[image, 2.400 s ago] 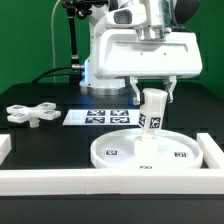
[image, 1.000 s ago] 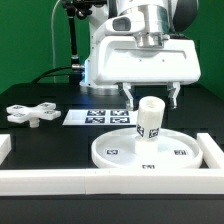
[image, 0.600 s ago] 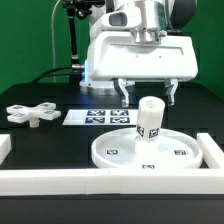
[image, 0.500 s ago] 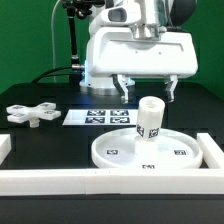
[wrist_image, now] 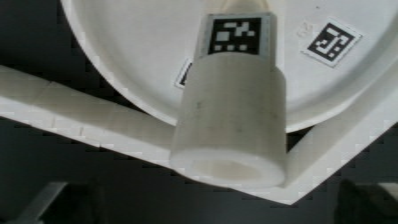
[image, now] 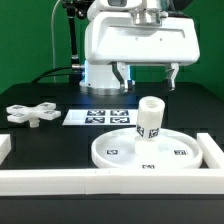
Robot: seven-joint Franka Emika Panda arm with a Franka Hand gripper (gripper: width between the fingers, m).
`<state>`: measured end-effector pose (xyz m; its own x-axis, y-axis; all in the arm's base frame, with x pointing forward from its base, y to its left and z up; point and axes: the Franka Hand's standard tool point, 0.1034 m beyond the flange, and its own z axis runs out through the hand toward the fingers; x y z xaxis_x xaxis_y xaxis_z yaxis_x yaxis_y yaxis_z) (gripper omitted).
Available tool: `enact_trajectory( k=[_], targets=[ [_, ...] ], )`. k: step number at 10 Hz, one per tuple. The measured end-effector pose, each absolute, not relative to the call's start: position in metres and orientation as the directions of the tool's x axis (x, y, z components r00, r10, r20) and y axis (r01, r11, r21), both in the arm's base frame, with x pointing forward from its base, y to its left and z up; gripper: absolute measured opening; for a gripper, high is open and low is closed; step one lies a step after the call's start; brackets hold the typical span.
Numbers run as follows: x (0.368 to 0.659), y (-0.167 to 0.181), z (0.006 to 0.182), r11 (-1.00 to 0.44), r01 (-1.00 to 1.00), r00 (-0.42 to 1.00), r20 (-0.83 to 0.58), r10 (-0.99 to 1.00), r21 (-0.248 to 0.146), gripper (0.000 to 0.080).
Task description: Assemble round table
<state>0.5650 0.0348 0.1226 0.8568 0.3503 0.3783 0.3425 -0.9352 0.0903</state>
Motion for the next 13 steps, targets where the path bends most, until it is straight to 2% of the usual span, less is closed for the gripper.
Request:
enact_trajectory(
  k=[1,4,7,10,12,13],
  targets=[
    [0.564,0.034,0.121,-0.935,0.344,0.861,0.369,0.351,0.087,0.0649],
    [0.565,0.042,0.119,-0.946,0.325,0.926,0.202,0.320,0.012,0.0649],
    [0.567,0.044,0.114,-0.943,0.330,0.944,0.048,0.328,-0.044,0.0649],
    [0.576,0.040,0.106,-0.939,0.330,0.935,-0.105,0.339,-0.097,0.0649],
    [0.573,0.046,0.106,-0.934,0.322,0.897,-0.268,0.353,-0.152,0.0649],
    [0.577,0.047,0.105,-0.933,0.323,0.893,-0.275,0.355,-0.156,0.0649]
  ],
)
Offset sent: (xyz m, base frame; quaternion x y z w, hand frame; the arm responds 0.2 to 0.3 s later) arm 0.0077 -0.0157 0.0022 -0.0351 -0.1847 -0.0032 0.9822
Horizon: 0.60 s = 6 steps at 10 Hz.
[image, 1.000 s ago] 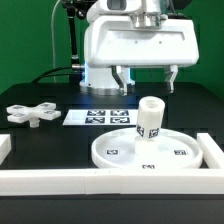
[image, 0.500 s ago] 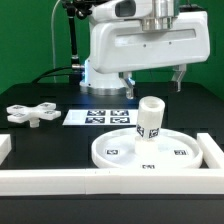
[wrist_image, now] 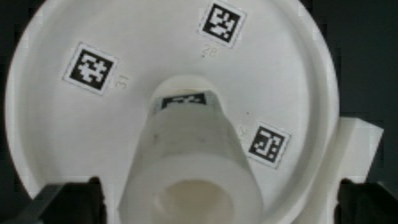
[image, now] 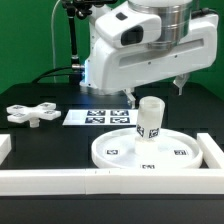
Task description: Assemble round table
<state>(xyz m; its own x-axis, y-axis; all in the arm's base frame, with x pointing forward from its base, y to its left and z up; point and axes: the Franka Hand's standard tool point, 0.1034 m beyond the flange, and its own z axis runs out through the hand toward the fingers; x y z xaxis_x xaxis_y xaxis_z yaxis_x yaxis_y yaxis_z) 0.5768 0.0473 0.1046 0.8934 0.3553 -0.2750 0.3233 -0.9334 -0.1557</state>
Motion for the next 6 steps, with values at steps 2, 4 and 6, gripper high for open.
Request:
enact_trajectory(
  k=[2,4,6],
  targets=[
    [0.577,0.046,0.102,-0.926,0.342,0.887,-0.271,0.375,-0.162,0.0649],
    [0.577,0.042,0.096,-0.908,0.380,0.871,-0.261,0.415,-0.175,0.0649],
    [0.577,0.041,0.094,-0.904,0.390,0.867,-0.259,0.425,-0.178,0.0649]
  ],
)
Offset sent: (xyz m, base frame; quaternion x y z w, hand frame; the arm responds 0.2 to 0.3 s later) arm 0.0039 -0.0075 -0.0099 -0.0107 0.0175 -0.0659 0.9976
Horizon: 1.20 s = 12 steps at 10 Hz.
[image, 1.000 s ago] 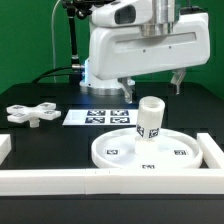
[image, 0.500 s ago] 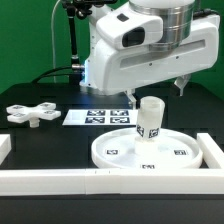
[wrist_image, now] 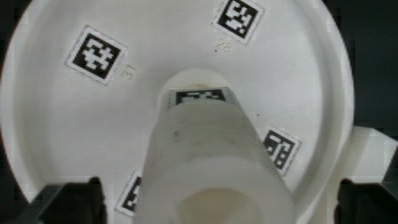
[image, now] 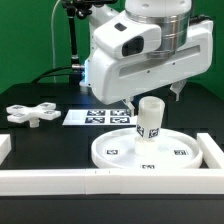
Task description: Assemble round table
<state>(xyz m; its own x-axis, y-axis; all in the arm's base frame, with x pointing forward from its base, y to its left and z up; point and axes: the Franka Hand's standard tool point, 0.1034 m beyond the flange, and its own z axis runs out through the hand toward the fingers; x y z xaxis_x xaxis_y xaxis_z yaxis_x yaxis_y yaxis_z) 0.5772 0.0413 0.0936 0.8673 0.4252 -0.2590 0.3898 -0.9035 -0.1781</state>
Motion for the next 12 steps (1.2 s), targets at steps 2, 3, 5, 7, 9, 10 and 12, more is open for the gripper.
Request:
enact_trajectory(
  k=[2,3,5,7,9,10,12],
  targets=[
    [0.5769,0.0394,0.0914,-0.899,0.398,0.863,-0.258,0.435,-0.182,0.0649],
    [0.5773,0.0380,0.0906,-0.898,0.401,0.862,-0.256,0.437,-0.182,0.0649],
    [0.5769,0.0376,0.0895,-0.897,0.401,0.862,-0.257,0.438,-0.183,0.0405],
    [0.5769,0.0375,0.0894,-0.897,0.401,0.862,-0.257,0.438,-0.183,0.0406],
    [0.5769,0.0376,0.0894,-0.902,0.392,0.866,-0.259,0.428,-0.181,0.0406],
    [0.5769,0.0370,0.0900,-0.908,0.379,0.872,-0.259,0.416,-0.180,0.0406],
    [0.5729,0.0340,0.0919,-0.975,0.180,0.944,-0.257,0.209,-0.130,0.0407]
  ],
)
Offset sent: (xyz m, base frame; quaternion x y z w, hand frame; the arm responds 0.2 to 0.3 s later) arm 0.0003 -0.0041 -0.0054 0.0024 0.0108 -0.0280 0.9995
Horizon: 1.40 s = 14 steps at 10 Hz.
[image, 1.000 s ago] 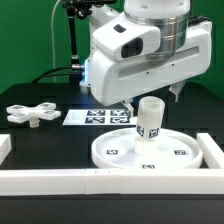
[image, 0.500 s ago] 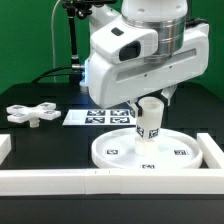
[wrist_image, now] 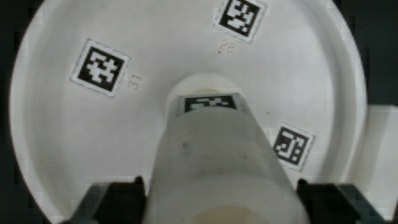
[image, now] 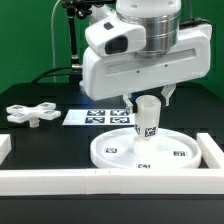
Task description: Assemble round table
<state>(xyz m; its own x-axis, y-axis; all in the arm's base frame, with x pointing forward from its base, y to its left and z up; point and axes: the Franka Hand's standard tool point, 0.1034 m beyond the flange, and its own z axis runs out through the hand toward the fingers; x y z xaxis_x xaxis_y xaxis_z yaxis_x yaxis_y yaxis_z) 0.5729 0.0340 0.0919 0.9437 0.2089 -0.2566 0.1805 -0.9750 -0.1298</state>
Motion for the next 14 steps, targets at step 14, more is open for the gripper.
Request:
enact_trajectory(
  k=[14],
  targets=[
    [0.5600,0.0340,0.0937,-0.575,-0.815,0.563,-0.138,-0.815,0.069,0.0409]
  ],
)
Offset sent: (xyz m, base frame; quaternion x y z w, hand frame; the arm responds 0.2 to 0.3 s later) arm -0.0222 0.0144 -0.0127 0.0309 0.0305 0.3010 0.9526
